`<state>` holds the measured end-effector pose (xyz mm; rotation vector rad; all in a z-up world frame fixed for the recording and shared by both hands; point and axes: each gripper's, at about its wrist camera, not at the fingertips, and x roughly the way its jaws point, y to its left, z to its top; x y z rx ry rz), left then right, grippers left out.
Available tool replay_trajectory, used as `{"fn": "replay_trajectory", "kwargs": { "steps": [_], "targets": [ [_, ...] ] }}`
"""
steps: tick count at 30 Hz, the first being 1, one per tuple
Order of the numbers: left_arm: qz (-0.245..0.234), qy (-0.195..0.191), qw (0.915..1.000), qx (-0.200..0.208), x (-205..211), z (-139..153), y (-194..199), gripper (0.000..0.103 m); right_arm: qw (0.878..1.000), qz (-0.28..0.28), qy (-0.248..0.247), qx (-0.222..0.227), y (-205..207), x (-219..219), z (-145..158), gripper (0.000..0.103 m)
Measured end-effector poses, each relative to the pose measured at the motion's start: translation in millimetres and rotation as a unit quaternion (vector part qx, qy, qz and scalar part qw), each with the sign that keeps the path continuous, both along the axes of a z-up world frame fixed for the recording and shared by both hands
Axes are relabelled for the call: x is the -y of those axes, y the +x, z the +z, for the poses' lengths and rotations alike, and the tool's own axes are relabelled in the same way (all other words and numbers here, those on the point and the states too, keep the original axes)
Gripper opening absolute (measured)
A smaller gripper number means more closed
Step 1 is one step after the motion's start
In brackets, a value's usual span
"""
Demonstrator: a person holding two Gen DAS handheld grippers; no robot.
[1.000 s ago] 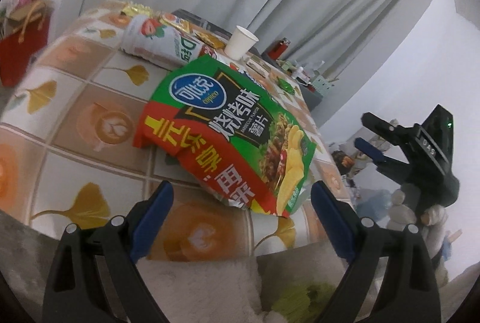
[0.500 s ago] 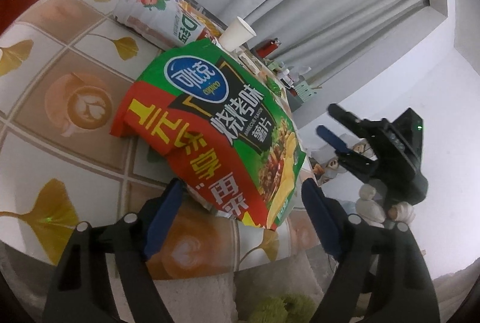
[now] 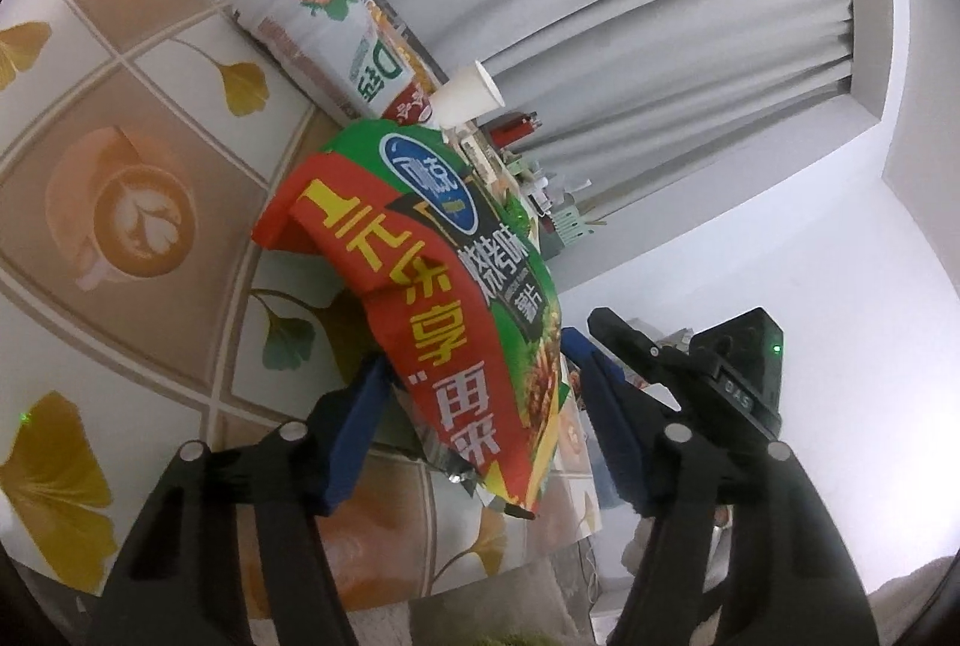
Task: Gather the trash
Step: 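Grasp the green chip bag with the right tool while the left tool reaches the red-green chip bag, then lift the blue chip bag with the right tool while the left tool lifts the red-green bag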
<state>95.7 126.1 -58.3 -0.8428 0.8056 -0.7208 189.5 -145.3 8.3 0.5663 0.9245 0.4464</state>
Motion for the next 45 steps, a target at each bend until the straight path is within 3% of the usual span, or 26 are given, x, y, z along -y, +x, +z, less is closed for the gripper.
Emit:
{"fn": "replay_trajectory", "kwargs": {
  "steps": [6,10,14,17,19,23,27,33,35,40,45],
  "targets": [
    [0.011,-0.002,0.9999,-0.010,0.0,-4.3,1.6,0.049,0.999,0.039,0.007,-0.004,0.3,-17.8,-2.7,0.034],
    [0.025,0.003,0.9992,-0.032,-1.0,-11.7,10.0,0.031,0.999,0.049,0.007,-0.004,0.0,-22.5,-3.3,0.034],
    [0.022,0.005,0.9996,-0.016,-5.3,-7.2,5.9,0.020,0.999,0.051,0.007,0.014,-4.2,-19.1,7.5,0.034],
    [0.023,0.039,0.9990,0.005,-11.8,3.5,2.6,0.020,0.999,0.025,0.021,0.044,-5.6,2.8,23.2,0.044],
    [0.026,0.058,0.9979,0.010,-19.2,7.5,0.8,0.020,0.998,-0.013,0.043,0.045,-3.8,27.0,26.6,0.057],
    [0.032,0.084,0.9960,0.002,-32.7,8.5,-1.1,0.020,0.995,-0.069,0.070,-0.003,9.9,60.2,10.2,0.064],
    [0.032,0.099,0.9946,-0.003,-37.5,6.8,-3.1,0.020,0.983,-0.097,0.124,-0.092,31.7,78.5,-26.7,0.067],
    [0.030,0.113,0.9931,-0.004,-31.8,9.3,0.0,0.020,0.974,-0.094,0.158,-0.135,51.4,73.4,-55.9,0.067],
    [0.029,0.116,0.9928,-0.002,-31.1,10.6,-0.2,0.020,0.972,-0.093,0.163,-0.143,56.5,70.2,-62.2,0.065],
    [0.029,0.117,0.9927,-0.002,-32.1,10.7,-0.3,0.020,0.967,-0.100,0.184,-0.142,63.0,66.5,-71.0,0.041],
    [0.030,0.111,0.9934,0.001,-34.1,10.5,-2.3,0.020,0.965,-0.106,0.198,-0.133,55.6,71.0,-73.4,0.027]
  ]
}}
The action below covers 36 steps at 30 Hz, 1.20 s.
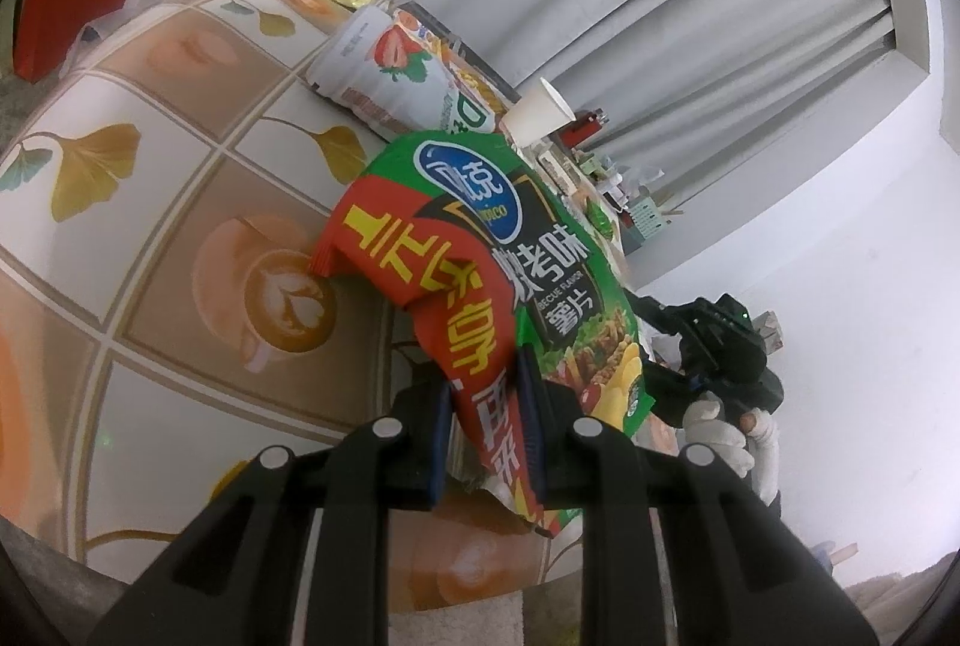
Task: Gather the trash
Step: 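Lift the blue chip bag with the right tool while the left tool lifts the red-green bag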
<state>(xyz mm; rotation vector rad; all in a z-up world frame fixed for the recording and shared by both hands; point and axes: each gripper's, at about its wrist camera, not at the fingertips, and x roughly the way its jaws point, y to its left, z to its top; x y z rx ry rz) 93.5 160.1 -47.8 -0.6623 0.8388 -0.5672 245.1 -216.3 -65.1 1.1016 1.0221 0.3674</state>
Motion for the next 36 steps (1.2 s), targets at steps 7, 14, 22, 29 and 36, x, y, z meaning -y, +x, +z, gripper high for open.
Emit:
{"fn": "replay_trajectory", "kwargs": {
  "steps": [7,14,22,29,36],
  "targets": [
    [0.000,-0.011,0.9999,0.010,2.6,2.0,2.5,0.019,0.999,-0.006,0.018,0.038,-9.2,8.8,12.0,0.012],
    [-0.006,-0.021,0.9983,0.054,9.2,24.8,2.7,0.017,0.995,-0.025,0.013,0.092,-20.3,20.4,38.8,0.005],
    [-0.027,-0.017,0.9944,0.100,31.9,60.2,7.2,0.013,0.988,-0.060,-0.018,0.139,-44.9,48.8,72.4,0.003],
    [-0.058,0.011,0.9863,0.154,67.2,95.6,7.3,0.009,0.980,-0.086,-0.050,0.170,-74.3,78.5,100.5,0.002],
    [-0.095,0.043,0.9747,0.198,118.4,124.7,2.8,0.007,0.971,-0.117,-0.081,0.191,-103.3,106.9,120.3,0.001]
  ]
}}
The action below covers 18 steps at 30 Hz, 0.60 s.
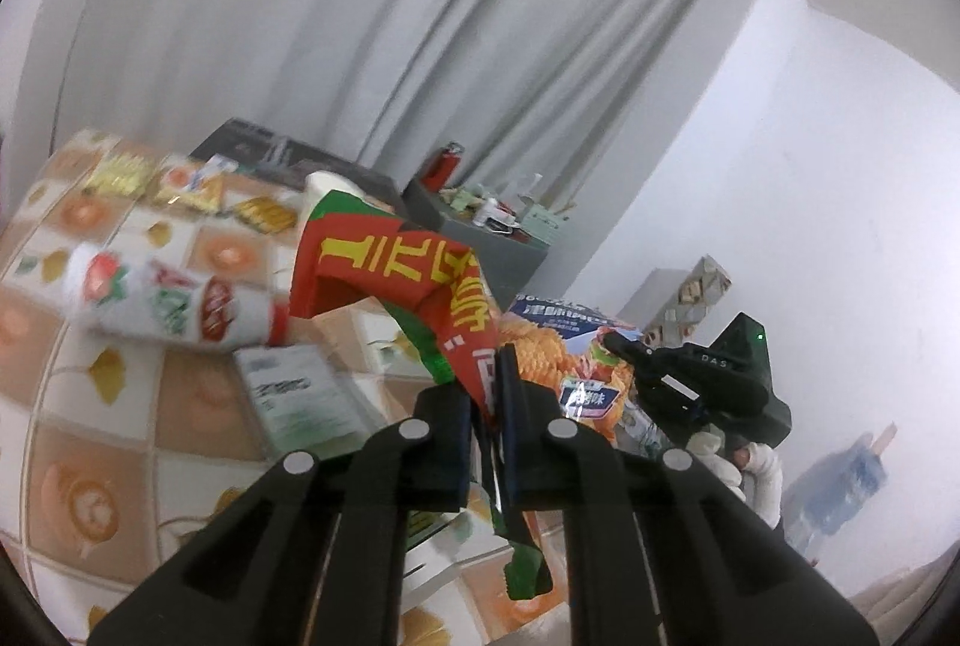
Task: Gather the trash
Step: 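Lift the blue chip bag with the right tool while the left tool lifts the red-green bag, then carry both chip bags over the blue wastebasket and open both tools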
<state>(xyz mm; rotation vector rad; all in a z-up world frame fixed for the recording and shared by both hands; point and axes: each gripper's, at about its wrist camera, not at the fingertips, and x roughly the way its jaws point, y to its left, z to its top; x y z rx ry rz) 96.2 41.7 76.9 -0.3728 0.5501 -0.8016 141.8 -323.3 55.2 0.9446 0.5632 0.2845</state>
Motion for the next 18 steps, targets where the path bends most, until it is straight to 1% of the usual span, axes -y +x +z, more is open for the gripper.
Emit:
{"fn": "replay_trajectory", "kwargs": {
  "steps": [7,11,15,18],
  "targets": [
    [-0.037,0.023,0.9984,0.036,51.4,18.8,-5.4,0.007,0.999,-0.039,-0.016,0.021,-35.8,33.8,14.3,0.001],
    [-0.064,0.036,0.9961,0.050,85.4,27.5,-8.1,0.007,0.997,-0.069,-0.028,0.028,-65.1,55.6,22.9,0.001],
    [-0.098,0.044,0.9922,0.064,123.5,36.2,-7.4,0.007,0.990,-0.120,-0.062,0.029,-99.3,85.3,32.8,0.001],
    [-0.136,0.057,0.9864,0.073,169.8,42.6,-6.4,0.007,0.982,-0.162,-0.093,0.023,-123.8,106.3,36.1,0.001]
  ]
}}
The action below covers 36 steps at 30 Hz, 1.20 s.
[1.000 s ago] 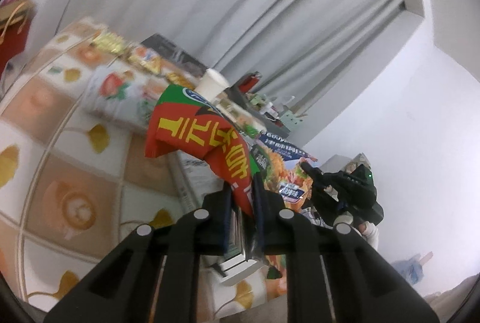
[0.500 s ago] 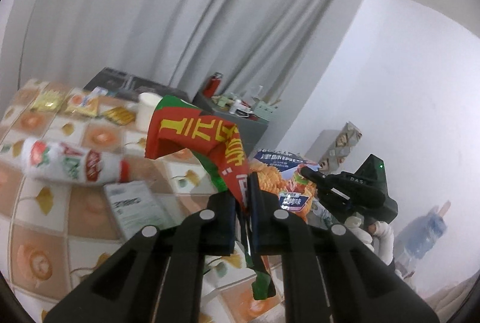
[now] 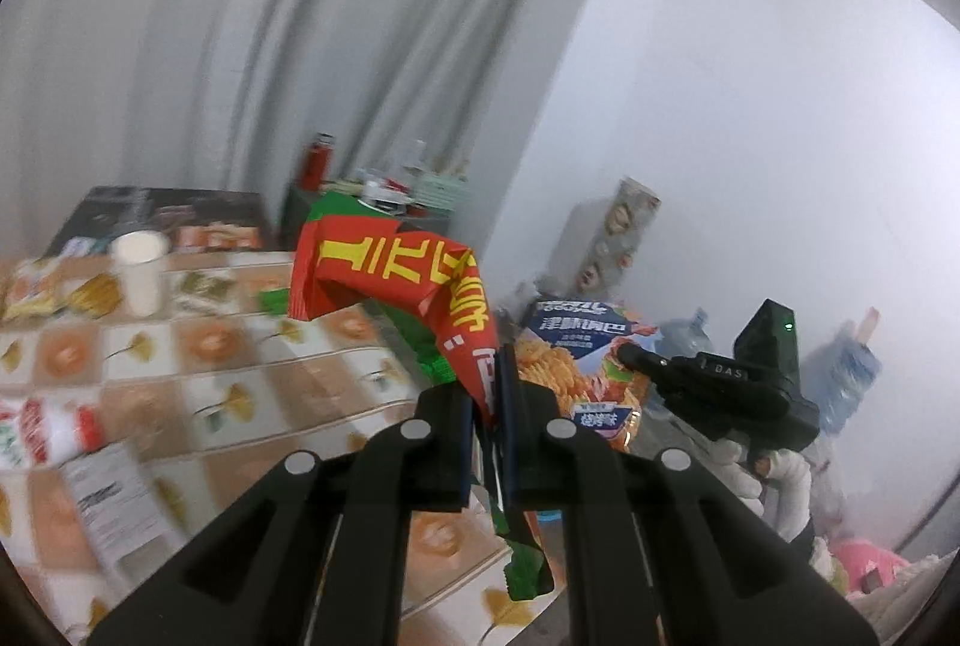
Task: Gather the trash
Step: 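Carry both chip bags over the blue wastebasket and open both tools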
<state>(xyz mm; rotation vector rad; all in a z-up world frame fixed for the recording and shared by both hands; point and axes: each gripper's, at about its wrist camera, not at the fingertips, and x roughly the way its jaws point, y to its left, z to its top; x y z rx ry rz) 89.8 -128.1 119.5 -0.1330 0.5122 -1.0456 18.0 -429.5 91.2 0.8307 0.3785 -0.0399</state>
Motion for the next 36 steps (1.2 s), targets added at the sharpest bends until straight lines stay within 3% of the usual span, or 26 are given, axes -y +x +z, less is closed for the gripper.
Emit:
{"fn": "replay_trajectory", "kwargs": {
  "steps": [7,11,22,28,30,32,33,35,36],
  "targets": [
    [-0.087,0.050,0.9950,0.005,119.5,-7.5,-1.4,0.007,0.989,-0.112,-0.070,-0.058,-50.5,52.5,-12.4,0.001],
    [-0.127,0.090,0.9878,-0.012,199.9,-28.9,1.0,0.007,0.980,-0.152,-0.075,-0.102,-56.3,81.3,-39.7,0.001],
    [-0.157,0.248,0.9540,-0.061,381.5,-135.0,18.8,0.007,0.964,-0.192,-0.010,-0.184,-51.9,157.7,-151.1,0.001],
    [-0.158,0.314,0.9352,-0.044,450.6,-187.8,28.1,0.009,0.959,-0.199,0.060,-0.195,-35.8,190.4,-207.2,0.001],
    [-0.160,0.332,0.9287,-0.044,469.1,-207.7,30.9,0.019,0.956,-0.201,0.082,-0.198,-30.4,199.1,-226.8,0.008],
    [-0.154,0.341,0.9257,-0.056,484.6,-226.0,37.1,0.039,0.947,-0.207,0.113,-0.220,-27.7,209.4,-255.0,0.035],
    [-0.149,0.348,0.9236,-0.062,487.6,-232.6,39.2,0.043,0.936,-0.217,0.133,-0.245,-28.9,214.0,-273.6,0.050],
    [-0.129,0.359,0.9213,-0.075,489.5,-242.4,44.6,0.045,0.917,-0.230,0.155,-0.287,-35.1,217.2,-296.6,0.050],
    [-0.122,0.356,0.9225,-0.085,485.6,-242.6,48.0,0.045,0.913,-0.234,0.159,-0.292,-41.8,216.0,-302.1,0.050]
  ]
}}
